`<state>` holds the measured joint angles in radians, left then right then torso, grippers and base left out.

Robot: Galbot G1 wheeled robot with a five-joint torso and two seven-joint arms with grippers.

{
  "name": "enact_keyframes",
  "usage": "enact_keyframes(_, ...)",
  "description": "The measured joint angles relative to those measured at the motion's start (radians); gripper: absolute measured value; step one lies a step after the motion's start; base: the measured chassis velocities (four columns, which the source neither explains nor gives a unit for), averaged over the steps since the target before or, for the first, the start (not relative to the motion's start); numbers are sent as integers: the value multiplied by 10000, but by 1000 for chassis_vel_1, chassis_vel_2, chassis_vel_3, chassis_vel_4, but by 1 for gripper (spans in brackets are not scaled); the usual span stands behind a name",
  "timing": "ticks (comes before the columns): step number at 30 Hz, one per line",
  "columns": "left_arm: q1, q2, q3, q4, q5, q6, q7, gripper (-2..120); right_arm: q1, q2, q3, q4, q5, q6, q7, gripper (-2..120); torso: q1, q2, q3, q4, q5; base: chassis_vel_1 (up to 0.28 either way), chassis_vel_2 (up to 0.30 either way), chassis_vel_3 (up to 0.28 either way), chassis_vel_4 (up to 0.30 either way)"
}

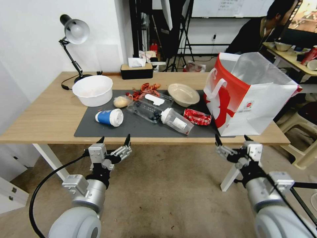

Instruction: Pick up the trash from the table and place it into the takeout bag.

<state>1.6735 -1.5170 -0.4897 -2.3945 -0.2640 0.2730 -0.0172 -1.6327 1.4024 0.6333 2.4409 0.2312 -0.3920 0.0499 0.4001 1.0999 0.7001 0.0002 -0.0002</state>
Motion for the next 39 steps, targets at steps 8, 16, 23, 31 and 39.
enact_keyframes(8, -182, 213, 56, 200, -6, -122, 118, 100, 324, -790, -186, -523, 956, 851, -210, 100, 0, 0, -1, -2, 3, 0, 0, 0, 0)
enact_keyframes(16, -319, 276, 123, 337, -88, -167, 155, 100, 1268, -1841, -424, -1712, 1706, 1122, -768, 100, 0, 0, -1, 0, 1, 0, 0, 0, 0)
enact_keyframes(23, -192, -174, 86, 331, 231, -281, 156, 100, 2927, -2970, -1301, -3526, 3602, 1037, -1971, 100, 0, 0, -1, -2, 3, 0, 0, 0, 0)
enact_keyframes(31, -90, -387, 25, 313, 415, -399, 153, 100, 4272, -3290, -1977, -4356, 4362, 207, -2097, 100, 0, 0, -1, -4, 1, 0, 0, 0, 0)
enact_keyframes(39, -43, -630, 26, 354, 616, -513, 148, 100, 5482, -3407, -2752, -5419, 5012, -163, -2374, 100, 0, -1, 0, -2, 3, 0, 0, 0, 0)
